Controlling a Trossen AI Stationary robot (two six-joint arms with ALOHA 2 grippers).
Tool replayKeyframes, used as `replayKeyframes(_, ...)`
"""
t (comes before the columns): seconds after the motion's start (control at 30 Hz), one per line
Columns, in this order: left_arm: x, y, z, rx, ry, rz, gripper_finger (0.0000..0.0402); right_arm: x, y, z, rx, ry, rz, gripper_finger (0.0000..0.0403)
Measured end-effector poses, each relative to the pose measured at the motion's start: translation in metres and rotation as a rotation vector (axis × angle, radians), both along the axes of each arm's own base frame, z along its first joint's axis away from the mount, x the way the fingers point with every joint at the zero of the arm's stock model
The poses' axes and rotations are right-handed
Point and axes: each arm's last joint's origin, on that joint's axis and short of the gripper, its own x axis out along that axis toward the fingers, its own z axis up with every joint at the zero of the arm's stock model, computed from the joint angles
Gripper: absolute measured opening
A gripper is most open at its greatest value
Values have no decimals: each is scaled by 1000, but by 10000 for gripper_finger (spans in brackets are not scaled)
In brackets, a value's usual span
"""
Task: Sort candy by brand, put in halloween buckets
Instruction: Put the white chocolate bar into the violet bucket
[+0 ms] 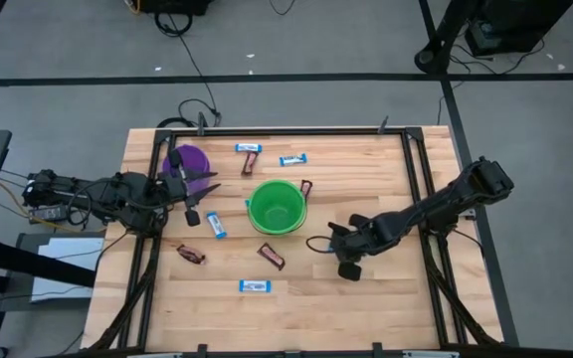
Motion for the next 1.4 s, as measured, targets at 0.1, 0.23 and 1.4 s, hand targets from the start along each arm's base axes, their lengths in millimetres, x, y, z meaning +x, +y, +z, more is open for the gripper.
replayKeyframes(0.1, -2, 0, 1, 37, 3, 1, 127, 20, -2, 28, -97, -123, 27, 26)
replayKeyframes(0.23, -7, 3, 4, 52, -14, 53, 127, 43, -12, 67, -231, -281, 78, 35)
replayKeyframes(1.4, -23, 9, -20, -85, 150, 223, 127, 116, -94, 81, -225, -725, 243, 34)
